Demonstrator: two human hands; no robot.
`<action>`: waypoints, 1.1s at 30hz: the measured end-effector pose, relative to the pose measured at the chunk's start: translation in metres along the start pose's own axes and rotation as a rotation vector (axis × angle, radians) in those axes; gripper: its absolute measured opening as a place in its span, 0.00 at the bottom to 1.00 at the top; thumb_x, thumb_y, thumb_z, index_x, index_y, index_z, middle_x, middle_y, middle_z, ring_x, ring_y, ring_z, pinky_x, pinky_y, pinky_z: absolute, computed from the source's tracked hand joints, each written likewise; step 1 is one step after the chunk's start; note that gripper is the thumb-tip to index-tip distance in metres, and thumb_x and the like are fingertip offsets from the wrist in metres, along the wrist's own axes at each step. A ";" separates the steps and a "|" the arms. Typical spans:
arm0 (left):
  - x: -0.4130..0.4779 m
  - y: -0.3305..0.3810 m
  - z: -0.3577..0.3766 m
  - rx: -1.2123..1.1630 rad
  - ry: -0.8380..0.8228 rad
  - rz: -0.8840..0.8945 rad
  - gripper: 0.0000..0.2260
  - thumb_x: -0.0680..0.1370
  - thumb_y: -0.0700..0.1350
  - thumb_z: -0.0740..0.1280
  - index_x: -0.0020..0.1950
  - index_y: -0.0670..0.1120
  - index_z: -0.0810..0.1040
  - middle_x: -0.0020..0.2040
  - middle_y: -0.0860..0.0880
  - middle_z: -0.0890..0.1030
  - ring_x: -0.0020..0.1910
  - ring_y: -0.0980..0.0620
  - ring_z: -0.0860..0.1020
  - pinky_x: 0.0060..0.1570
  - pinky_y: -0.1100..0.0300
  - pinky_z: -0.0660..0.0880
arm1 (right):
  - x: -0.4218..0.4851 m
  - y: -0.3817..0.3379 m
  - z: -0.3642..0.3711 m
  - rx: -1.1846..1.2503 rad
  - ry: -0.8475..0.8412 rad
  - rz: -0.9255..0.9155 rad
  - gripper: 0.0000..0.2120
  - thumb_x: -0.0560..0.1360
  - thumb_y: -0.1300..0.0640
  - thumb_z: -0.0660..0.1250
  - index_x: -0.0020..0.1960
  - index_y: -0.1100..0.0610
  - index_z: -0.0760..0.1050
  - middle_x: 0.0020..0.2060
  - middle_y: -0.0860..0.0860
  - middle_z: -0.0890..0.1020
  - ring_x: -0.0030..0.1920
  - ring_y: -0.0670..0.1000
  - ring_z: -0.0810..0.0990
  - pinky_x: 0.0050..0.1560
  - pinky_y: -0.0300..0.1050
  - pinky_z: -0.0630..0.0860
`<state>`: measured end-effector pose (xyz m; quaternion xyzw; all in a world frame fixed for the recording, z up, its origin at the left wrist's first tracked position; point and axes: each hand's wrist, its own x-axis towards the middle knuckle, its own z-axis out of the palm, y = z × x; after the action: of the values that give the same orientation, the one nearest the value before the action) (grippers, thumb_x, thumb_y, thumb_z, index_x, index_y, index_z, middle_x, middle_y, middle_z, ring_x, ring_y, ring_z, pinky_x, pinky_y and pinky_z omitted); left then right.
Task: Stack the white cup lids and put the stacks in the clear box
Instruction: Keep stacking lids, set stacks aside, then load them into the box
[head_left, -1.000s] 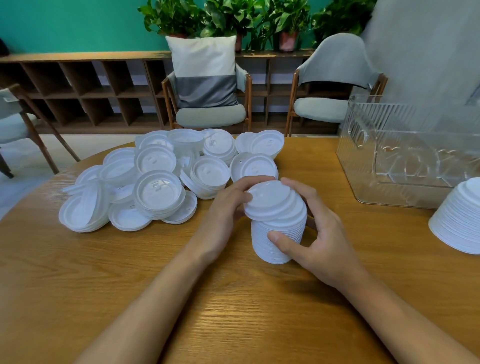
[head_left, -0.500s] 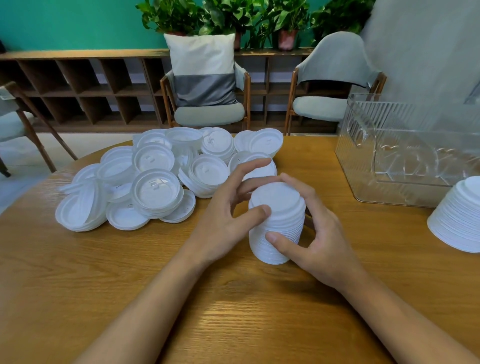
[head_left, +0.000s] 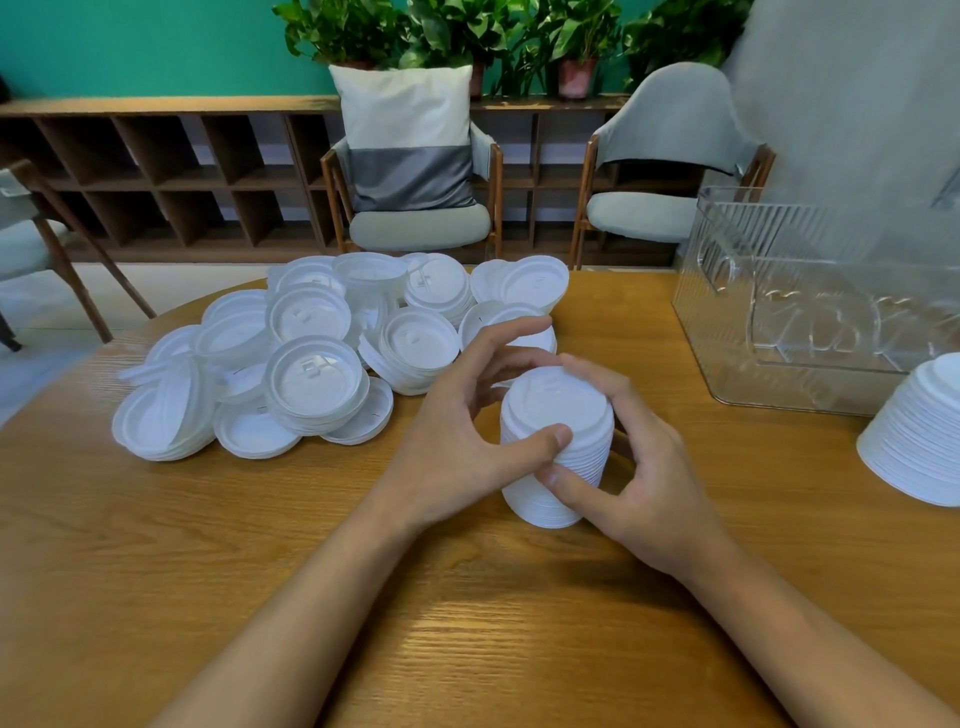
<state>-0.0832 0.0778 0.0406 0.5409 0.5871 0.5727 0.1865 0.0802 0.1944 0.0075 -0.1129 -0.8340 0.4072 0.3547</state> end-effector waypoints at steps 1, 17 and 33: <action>0.000 -0.001 0.000 -0.005 -0.006 -0.004 0.33 0.73 0.40 0.77 0.76 0.52 0.70 0.65 0.51 0.82 0.70 0.48 0.78 0.70 0.46 0.74 | 0.000 0.000 0.000 0.000 -0.003 -0.002 0.35 0.73 0.50 0.78 0.77 0.48 0.68 0.68 0.42 0.78 0.70 0.49 0.77 0.63 0.52 0.79; 0.004 -0.024 -0.006 0.040 0.186 0.004 0.13 0.82 0.49 0.68 0.66 0.49 0.81 0.60 0.55 0.84 0.64 0.53 0.80 0.64 0.56 0.77 | -0.002 0.002 -0.005 -0.092 0.028 0.074 0.38 0.68 0.44 0.83 0.72 0.39 0.67 0.65 0.30 0.75 0.67 0.37 0.74 0.60 0.28 0.71; 0.022 -0.067 0.006 0.768 0.136 0.241 0.16 0.80 0.38 0.72 0.68 0.45 0.81 0.56 0.50 0.83 0.52 0.52 0.81 0.48 0.52 0.80 | 0.002 0.013 -0.006 -0.154 0.198 0.119 0.38 0.68 0.50 0.83 0.71 0.41 0.67 0.62 0.27 0.73 0.63 0.30 0.72 0.57 0.23 0.68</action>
<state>-0.1138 0.1152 -0.0107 0.5971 0.7017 0.3638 -0.1366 0.0816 0.2077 0.0008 -0.2285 -0.8156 0.3491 0.4008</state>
